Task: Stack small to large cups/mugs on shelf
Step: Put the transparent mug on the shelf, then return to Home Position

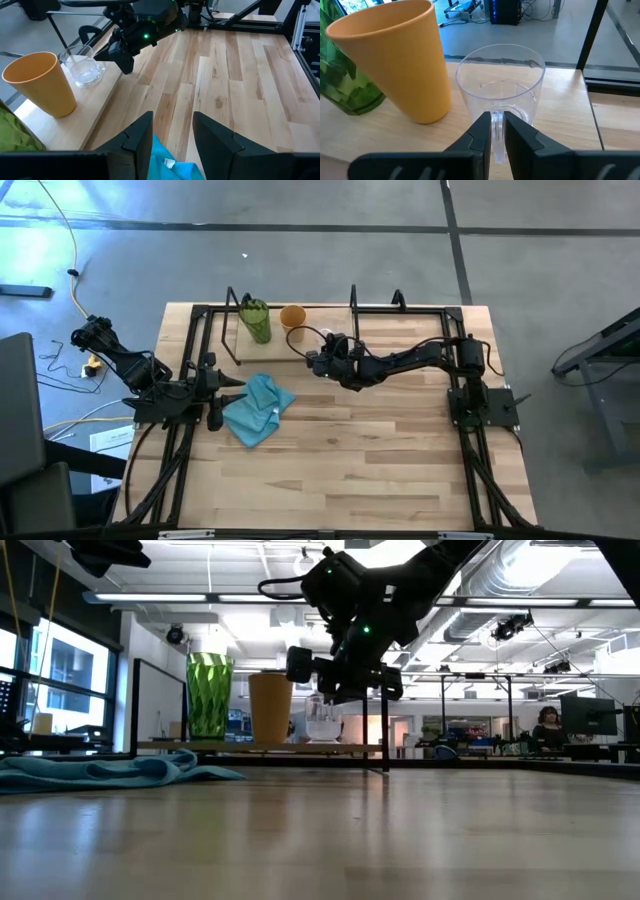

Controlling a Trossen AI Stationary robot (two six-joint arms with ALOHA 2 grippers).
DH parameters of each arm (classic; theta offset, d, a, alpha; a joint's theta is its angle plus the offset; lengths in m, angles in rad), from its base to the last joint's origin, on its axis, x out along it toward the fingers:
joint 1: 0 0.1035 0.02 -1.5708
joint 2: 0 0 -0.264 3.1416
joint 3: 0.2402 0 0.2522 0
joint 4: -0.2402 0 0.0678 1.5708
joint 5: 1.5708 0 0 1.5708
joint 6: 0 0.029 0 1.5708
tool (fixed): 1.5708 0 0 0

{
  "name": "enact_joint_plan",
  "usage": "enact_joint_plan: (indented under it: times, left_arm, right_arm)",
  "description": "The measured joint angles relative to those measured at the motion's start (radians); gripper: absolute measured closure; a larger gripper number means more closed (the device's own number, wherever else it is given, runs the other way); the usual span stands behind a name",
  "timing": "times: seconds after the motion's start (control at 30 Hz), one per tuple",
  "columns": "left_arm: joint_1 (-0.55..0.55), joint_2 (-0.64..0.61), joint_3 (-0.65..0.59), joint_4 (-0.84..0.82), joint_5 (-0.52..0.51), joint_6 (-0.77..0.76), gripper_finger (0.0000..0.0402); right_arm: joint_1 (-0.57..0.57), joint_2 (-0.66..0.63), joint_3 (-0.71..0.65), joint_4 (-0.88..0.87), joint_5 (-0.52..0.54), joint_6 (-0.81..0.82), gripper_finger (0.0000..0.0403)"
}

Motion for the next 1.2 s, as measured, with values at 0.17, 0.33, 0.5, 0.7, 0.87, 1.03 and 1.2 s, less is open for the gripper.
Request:
enact_joint_plan:
  times: [0.17, 0.33, 0.5, 0.7, 0.87, 1.03, 1.2]
  left_arm:
    - [0.0, 0.0, 0.0, 0.0, 0.003, 0.0, 0.0273]
    - [0.0, 0.0, 0.0, -0.001, 0.006, 0.0, 0.0273]
    - [0.0, 0.0, 0.0, -0.001, 0.006, 0.0, 0.0273]
    - [0.0, 0.0, 0.0, 0.0, 0.007, -0.007, 0.0273]
    - [0.0, 0.0, 0.0, 0.0, 0.007, -0.01, 0.0273]
    - [0.0, 0.0, 0.0, 0.001, 0.007, -0.015, 0.0273]
    - [0.0, 0.0, 0.0, 0.002, 0.008, -0.034, 0.0273]
  right_arm:
    - [0.005, 0.0, 0.0, 0.0, 0.025, -0.004, 0.0361]
    - [0.017, 0.001, 0.0, 0.001, 0.051, -0.045, 0.035]
    - [0.018, 0.001, 0.0, 0.001, 0.051, -0.035, 0.0317]
    - [0.026, 0.001, 0.0, 0.001, 0.056, -0.03, 0.029]
    - [0.047, 0.0, 0.0, -0.002, 0.085, -0.044, 0.0288]
    - [0.071, -0.019, 0.0, -0.025, 0.107, -0.043, 0.0288]
    - [0.101, -0.041, 0.0, -0.026, 0.134, -0.046, 0.0288]
